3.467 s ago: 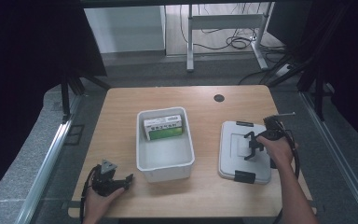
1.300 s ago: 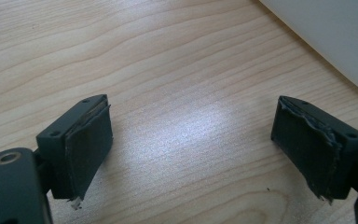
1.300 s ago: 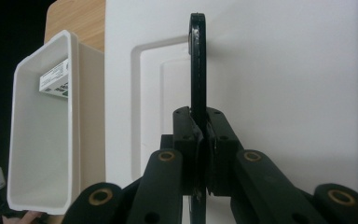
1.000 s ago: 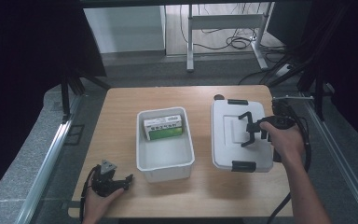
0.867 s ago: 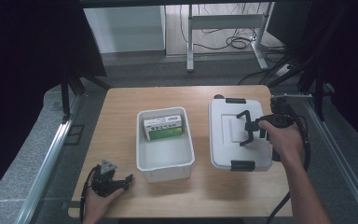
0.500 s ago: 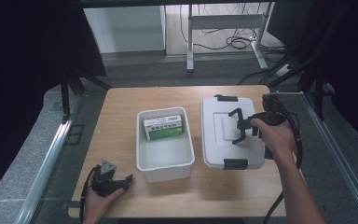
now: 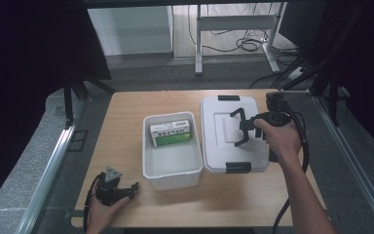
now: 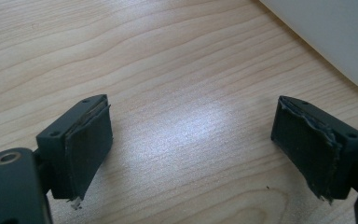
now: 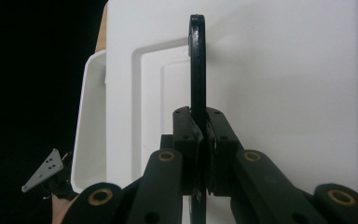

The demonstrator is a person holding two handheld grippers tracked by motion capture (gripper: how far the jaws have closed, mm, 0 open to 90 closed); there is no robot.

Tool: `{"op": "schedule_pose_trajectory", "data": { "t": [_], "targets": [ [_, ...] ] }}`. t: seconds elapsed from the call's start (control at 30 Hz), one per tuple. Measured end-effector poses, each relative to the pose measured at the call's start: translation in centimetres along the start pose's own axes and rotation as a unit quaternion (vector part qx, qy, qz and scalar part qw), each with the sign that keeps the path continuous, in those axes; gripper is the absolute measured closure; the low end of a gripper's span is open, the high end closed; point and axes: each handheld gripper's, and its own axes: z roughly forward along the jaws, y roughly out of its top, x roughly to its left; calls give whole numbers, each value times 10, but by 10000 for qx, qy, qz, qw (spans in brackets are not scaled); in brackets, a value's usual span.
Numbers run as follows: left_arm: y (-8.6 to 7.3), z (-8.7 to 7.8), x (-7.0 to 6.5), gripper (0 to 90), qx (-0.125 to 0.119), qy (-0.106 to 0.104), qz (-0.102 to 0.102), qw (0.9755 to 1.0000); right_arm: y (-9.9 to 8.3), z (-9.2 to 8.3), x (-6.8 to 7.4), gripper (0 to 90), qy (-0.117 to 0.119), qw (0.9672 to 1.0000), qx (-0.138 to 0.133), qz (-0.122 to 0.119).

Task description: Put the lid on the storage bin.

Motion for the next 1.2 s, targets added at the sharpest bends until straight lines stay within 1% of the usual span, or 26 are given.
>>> {"op": "schedule_pose_trajectory", "data": {
  "t": [0.07,0.13,0.27,0.3,0.37,0.47,0.53,0.7,0.73,0.77,0.87,0.9,0.93,0.97,1.07,1.1,1.13,1.17,1.2],
  "targets": [
    [0,0,0,124,0,1,0,10000,0,0,2,848,-45,10000,-35,3],
    [0,0,0,124,1,1,1,10000,1,1,3,848,-32,10000,-46,35],
    [0,0,0,124,1,1,2,10000,2,2,8,848,-30,10000,-38,19],
    [0,0,0,124,-1,-1,1,10000,2,2,14,848,-15,10000,-35,-20],
    [0,0,0,124,0,1,3,10000,2,3,16,848,-3,10000,-35,-26],
    [0,0,0,124,0,-3,1,10000,4,5,24,848,36,10000,-16,-48],
    [0,0,0,124,-1,-3,1,10000,4,6,26,848,40,10000,15,-47],
    [0,0,0,124,-1,-4,2,10000,6,12,36,848,52,9999,55,-114],
    [0,0,0,123,0,-4,2,10000,6,14,39,848,63,9999,83,-61],
    [0,0,0,124,-1,-4,1,10000,7,16,42,848,47,9999,93,-96],
    [0,0,0,124,-1,-4,1,10000,7,19,45,848,70,9999,96,-84],
    [0,0,0,123,-1,-7,5,10000,8,20,48,848,84,9998,148,-62],
    [0,0,0,124,-1,-7,3,10000,8,21,49,848,81,9998,132,-105],
    [0,0,0,124,-2,-8,1,10000,8,22,51,848,87,9998,159,-80],
    [0,0,0,123,-1,-9,2,10000,8,24,53,848,99,9998,147,-130],
    [0,0,0,124,0,-7,3,10000,8,25,57,848,121,9997,186,-99],
    [0,0,0,124,-2,-6,2,10000,8,25,57,848,121,9997,186,-99],
    [0,0,0,123,-1,-6,3,10000,8,27,60,848,128,9996,177,-149],
    [0,0,0,123,-3,-7,2,10000,8,27,60,848,128,9996,177,-149]
  ]
}}
